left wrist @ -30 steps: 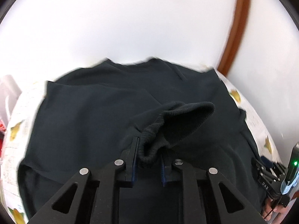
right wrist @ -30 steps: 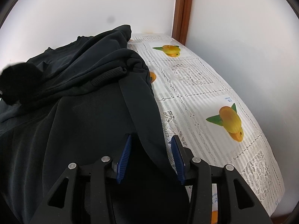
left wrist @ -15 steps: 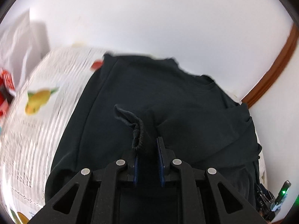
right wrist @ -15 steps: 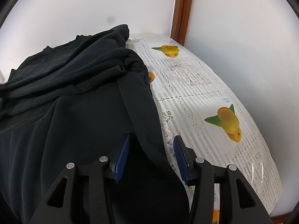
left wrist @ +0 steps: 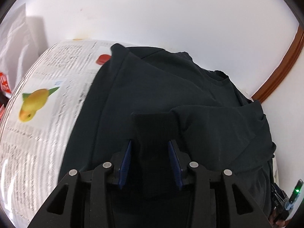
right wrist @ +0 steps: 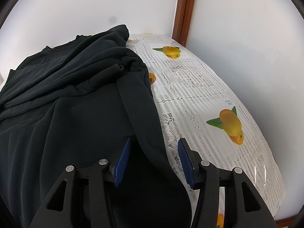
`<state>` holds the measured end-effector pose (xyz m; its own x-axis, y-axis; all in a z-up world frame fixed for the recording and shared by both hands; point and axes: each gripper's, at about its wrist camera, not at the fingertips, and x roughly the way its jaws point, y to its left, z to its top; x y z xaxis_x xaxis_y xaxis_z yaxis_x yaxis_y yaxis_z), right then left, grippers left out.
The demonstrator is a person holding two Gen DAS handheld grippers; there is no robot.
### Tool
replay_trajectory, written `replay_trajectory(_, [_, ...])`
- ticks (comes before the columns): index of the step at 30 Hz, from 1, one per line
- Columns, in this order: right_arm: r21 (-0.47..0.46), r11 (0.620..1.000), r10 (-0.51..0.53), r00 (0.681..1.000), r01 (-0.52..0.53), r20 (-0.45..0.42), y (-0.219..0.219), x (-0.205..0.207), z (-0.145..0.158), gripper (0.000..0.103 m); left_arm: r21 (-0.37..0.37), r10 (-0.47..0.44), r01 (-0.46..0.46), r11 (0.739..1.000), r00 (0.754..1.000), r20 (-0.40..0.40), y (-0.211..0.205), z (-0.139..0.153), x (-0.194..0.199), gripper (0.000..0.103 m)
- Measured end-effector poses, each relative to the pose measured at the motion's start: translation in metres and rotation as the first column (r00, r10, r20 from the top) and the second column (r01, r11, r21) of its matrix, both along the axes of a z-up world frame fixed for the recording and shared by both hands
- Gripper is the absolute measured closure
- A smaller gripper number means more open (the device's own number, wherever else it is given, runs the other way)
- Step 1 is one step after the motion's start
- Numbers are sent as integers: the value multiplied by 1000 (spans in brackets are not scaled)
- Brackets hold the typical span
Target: Fold small clothes
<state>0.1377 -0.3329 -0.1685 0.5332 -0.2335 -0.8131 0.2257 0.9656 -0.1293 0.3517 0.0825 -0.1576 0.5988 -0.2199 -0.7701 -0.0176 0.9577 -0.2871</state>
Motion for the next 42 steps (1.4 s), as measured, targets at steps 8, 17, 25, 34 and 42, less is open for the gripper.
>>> replay_trajectory(8, [-1,1000,-2,1000,2,0,-1,-1,0,51,19,57,-61,998,986,157,10,41,-17,97])
replay_trajectory(17, [4,1000,-2,1000,2,1,-4,-1,0,51,108,124,-126,986,992,27,27,5,-16,93])
replay_trajectory(25, [-106,992,64,998,-63,10,17,2,19,51,165,105,-109,980,994,31,20,2,-17,93])
replay_trajectory(34, [36,934,352,934,-354,55,83,76,42,54,179,134,-140,974,990,48,16,-2,-20,93])
replay_trajectory(42, [53,974,216,975,-219,57,53,135,1,89,215,137,-149,965,988,67,13,-8,-20,94])
